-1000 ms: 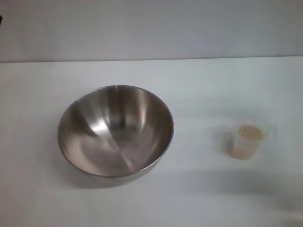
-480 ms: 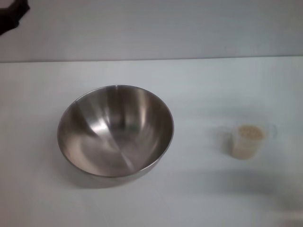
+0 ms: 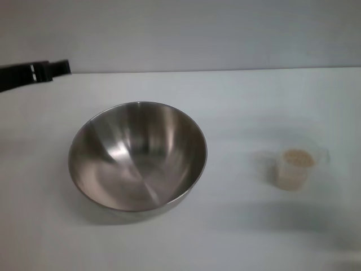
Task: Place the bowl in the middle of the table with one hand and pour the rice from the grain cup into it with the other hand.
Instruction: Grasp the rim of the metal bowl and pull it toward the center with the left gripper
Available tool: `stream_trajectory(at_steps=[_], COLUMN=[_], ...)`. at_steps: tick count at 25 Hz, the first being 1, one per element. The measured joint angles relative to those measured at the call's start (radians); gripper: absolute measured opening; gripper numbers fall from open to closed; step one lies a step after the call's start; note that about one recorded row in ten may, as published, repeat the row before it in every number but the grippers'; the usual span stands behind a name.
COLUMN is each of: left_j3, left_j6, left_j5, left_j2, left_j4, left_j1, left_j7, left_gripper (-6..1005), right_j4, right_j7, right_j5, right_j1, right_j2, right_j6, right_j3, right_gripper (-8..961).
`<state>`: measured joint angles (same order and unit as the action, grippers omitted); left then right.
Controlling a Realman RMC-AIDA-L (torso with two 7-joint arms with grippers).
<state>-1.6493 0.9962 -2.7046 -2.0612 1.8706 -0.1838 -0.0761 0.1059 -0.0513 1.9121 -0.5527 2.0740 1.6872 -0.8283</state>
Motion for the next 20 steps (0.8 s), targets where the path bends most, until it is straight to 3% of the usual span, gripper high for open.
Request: stream_trajectory(at_steps=[8, 13, 20], left_j3=[-0.110, -0.119, -0.116], left_j6=[0.356, 0.442, 0.456], left_j5=[0.043, 0.034, 0.033], left_j2=[-0.001, -0.002, -0.003], left_j4=[0.020, -0.007, -0.057], left_j1=[-0.110, -0.148, -0.153], left_j7=[0.027, 0.028, 0.028], left_gripper=[809, 809, 809], right_j4=[-0.004, -0.006, -0.008], right_j7=[0.001, 0.001, 0.001], right_j5=[0.003, 0.003, 0.004], right_j1=[0.001, 0.002, 0.005], right_j2=[0.000, 0.000, 0.000], right_j6=[0.001, 0.001, 0.002], right_j3=[0.000, 0.000, 0.000], right_gripper=[568, 568, 568])
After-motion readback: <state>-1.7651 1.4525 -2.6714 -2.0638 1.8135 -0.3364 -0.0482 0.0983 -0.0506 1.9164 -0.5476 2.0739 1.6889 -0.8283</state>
